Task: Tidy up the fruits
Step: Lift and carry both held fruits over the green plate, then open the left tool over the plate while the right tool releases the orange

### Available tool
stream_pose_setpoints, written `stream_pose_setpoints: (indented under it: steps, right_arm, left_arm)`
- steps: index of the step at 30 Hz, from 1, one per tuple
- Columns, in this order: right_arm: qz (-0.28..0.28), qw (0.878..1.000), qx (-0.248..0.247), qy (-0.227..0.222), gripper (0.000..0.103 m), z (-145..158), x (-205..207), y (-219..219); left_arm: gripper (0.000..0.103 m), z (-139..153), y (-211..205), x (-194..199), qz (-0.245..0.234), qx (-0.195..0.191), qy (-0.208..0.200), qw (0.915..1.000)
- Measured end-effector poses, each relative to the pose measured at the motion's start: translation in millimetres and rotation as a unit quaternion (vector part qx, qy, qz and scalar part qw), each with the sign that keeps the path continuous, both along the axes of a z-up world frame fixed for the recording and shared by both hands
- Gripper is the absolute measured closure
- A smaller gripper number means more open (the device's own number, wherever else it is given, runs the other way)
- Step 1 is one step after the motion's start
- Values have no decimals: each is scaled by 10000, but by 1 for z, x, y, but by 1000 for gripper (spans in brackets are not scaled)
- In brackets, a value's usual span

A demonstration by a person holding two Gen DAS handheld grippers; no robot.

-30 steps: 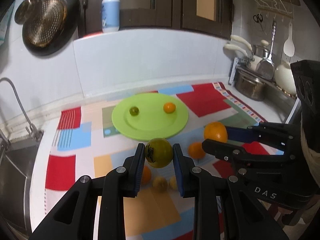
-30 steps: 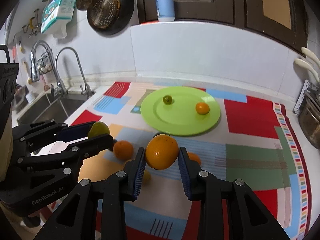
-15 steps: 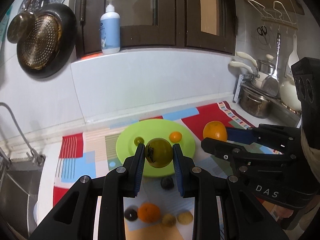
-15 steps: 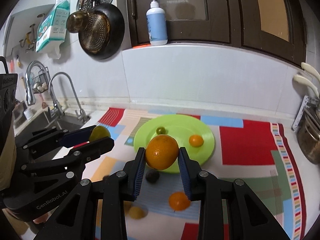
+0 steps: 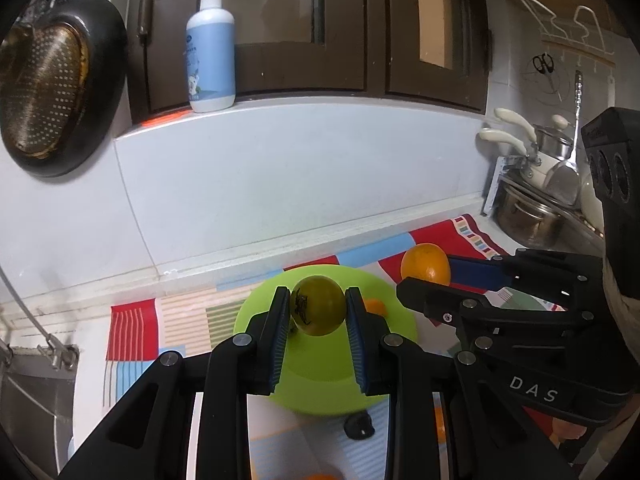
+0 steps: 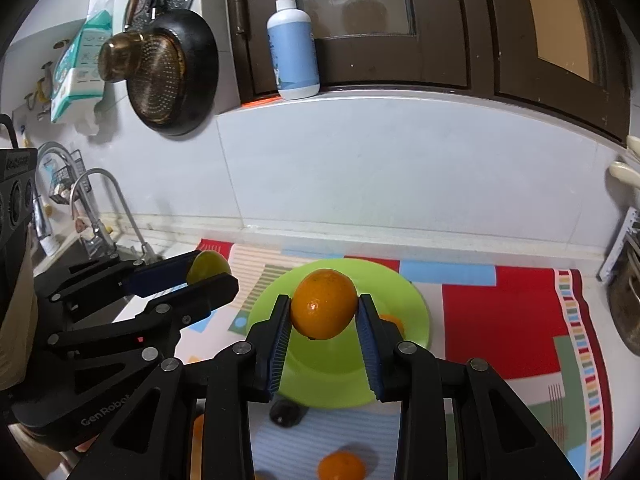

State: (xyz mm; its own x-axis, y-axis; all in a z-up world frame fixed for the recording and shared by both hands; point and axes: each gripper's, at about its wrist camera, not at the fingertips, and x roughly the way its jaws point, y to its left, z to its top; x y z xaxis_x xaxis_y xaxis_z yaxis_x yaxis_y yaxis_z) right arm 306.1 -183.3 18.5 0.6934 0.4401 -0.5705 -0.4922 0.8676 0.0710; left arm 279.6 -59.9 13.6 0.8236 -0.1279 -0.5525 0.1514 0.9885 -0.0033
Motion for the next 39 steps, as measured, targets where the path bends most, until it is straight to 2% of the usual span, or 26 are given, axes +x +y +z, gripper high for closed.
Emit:
stream_pose_setpoints:
  steps: [7,19,26,31,33,35,39]
  right_arm:
    - [-39,9999,-126,110,69,-12,33,6]
    - [-157,9967,-389,691,69,-54,99,14]
    - [-154,9930,-588,1017,69,-82,125,21]
    - [-180,9916,-621,1122,69,-93,130,22]
    - [-191,9917,-612,1116,69,-94,130,22]
    - [-220,9918,-612,1104,68,-93,129,22]
    - [-235,9921,-576,1091,64,-90,126,19]
  left_arm:
    - [75,-14,5,37,-38,-24,217,9998]
    - [75,-59,18,107,-162,-175,948,9952]
    - [75,-85,15,131,-249,-75,1320,9909]
    - [75,-90,14,134,-264,-33,1349,9905]
    - [73,-90,14,134,-269,-6,1353,9904]
    - [67,-88,16,132,-198,27,1299,9913]
    - [65,-79,18,124,-120,81,1188,9928]
